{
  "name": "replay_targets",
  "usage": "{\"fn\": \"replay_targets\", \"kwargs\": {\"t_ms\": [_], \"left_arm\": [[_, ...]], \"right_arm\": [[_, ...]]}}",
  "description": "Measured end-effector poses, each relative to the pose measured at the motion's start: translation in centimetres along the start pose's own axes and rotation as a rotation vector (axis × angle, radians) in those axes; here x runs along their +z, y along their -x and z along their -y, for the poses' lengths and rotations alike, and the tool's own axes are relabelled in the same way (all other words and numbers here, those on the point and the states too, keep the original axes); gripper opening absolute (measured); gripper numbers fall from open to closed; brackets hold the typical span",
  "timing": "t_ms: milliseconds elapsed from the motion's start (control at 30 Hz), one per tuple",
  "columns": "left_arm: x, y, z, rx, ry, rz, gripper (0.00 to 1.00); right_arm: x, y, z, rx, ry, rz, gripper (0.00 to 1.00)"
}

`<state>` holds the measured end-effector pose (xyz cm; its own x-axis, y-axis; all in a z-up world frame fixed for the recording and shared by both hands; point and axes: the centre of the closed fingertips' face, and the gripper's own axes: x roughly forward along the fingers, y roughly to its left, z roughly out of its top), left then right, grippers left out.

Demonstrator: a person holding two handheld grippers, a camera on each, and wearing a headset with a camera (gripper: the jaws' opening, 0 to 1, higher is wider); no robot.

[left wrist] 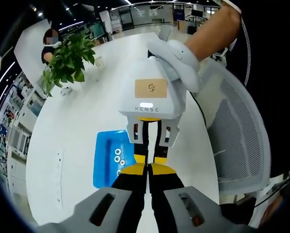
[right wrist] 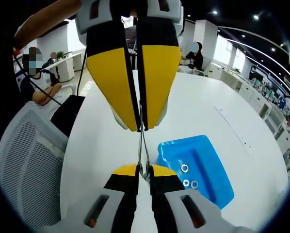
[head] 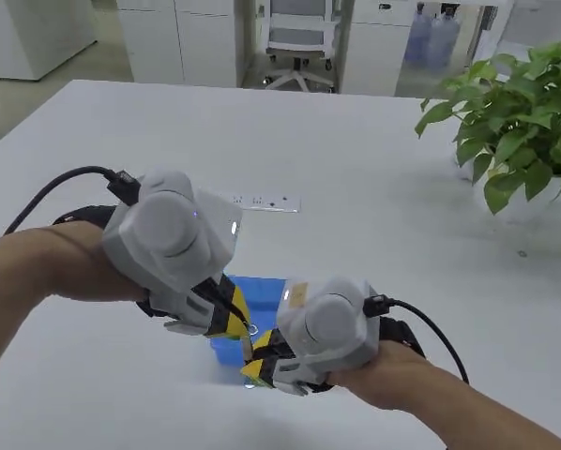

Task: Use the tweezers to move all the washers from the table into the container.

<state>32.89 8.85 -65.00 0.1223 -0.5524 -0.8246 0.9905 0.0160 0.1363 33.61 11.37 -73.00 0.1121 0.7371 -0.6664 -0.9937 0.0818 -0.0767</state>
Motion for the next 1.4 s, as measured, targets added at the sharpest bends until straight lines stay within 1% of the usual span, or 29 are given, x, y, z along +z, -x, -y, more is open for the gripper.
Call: {"fn": "replay_targets", "kwargs": {"t_ms": [200,333,467,600,967,1233,1400], "left_arm": [[0.6,0.7,-0.5,0.023,-0.006,0.008,0.05],[1.0,1.2,-1.2,0.042,-0.012,0.016,0.05],[1.1,1.5,-1.8,0.051,-0.017,0.02,0.05],[1.2,1.5,-2.2,0.053,-0.023,0.021,0.05],[0.8,1.2,-3.9,0.054,-0.022,0.026,0.05],[-0.1,0.6,-5.0,0.044,-0.011,0.02,0.05],[-0.8,-0.1,-5.6,0.034,-0.005,0.013,0.05]], "right_arm": [[0.7,0.6,0.6,-0.007,0.024,-0.005,0.1],[1.3,0.9,1.4,-0.013,0.04,-0.004,0.1],[1.6,1.1,2.0,-0.018,0.047,0.0,0.1],[1.7,1.1,2.5,-0.019,0.051,0.002,0.1],[1.7,0.5,4.2,-0.007,0.05,0.015,0.1],[1.4,-0.6,5.1,0.011,0.038,0.019,0.1],[1.0,-1.4,5.7,0.022,0.026,0.017,0.1]]}}
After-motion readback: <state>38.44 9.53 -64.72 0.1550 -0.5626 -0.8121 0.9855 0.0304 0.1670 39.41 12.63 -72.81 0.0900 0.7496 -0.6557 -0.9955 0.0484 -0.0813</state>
